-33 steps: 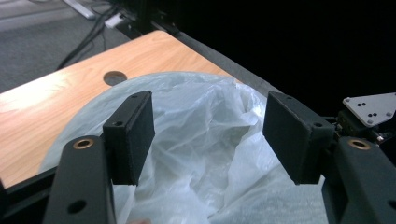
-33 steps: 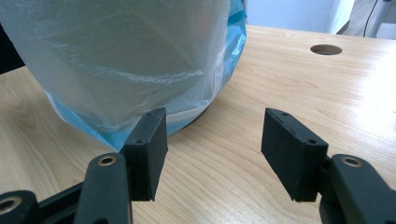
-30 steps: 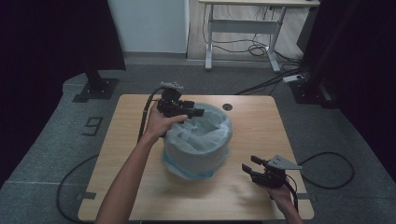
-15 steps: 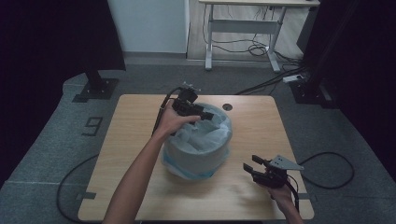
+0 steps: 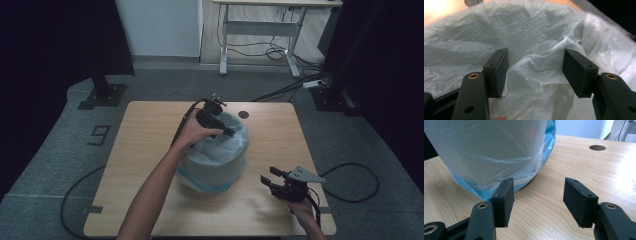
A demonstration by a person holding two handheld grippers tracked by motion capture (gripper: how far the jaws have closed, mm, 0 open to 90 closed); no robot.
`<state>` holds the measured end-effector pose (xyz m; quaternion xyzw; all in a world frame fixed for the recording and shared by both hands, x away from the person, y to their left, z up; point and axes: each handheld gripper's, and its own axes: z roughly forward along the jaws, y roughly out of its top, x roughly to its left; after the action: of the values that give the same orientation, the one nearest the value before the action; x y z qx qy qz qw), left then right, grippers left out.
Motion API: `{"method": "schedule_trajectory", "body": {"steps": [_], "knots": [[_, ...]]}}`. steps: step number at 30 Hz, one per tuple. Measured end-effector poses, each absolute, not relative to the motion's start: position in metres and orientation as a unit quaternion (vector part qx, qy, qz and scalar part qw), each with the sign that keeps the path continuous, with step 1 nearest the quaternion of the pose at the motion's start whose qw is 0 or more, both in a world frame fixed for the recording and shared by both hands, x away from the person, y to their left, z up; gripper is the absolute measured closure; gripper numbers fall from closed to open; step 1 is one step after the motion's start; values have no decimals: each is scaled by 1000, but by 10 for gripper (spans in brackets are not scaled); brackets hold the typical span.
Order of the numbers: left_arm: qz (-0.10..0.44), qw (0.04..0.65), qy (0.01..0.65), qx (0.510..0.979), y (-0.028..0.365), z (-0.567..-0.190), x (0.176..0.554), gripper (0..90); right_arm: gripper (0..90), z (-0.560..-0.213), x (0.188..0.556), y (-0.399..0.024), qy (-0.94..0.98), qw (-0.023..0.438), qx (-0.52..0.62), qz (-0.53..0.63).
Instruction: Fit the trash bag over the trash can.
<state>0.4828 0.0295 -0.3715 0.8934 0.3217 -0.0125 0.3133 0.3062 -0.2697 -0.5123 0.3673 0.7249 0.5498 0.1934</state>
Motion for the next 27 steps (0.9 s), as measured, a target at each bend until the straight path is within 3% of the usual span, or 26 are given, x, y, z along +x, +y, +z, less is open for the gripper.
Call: {"method": "schedule_trajectory", "body": {"steps": [8,18,27], "knots": [[-11,299,323,898,25,-376,483,362,411,-513,306,-270,727,194,366,548],[5,363,317,876,58,-347,461,346,405,-512,306,-271,726,195,369,546],[19,350,311,884,85,-348,433,343,404,-513,306,-268,731,193,367,542]]}}
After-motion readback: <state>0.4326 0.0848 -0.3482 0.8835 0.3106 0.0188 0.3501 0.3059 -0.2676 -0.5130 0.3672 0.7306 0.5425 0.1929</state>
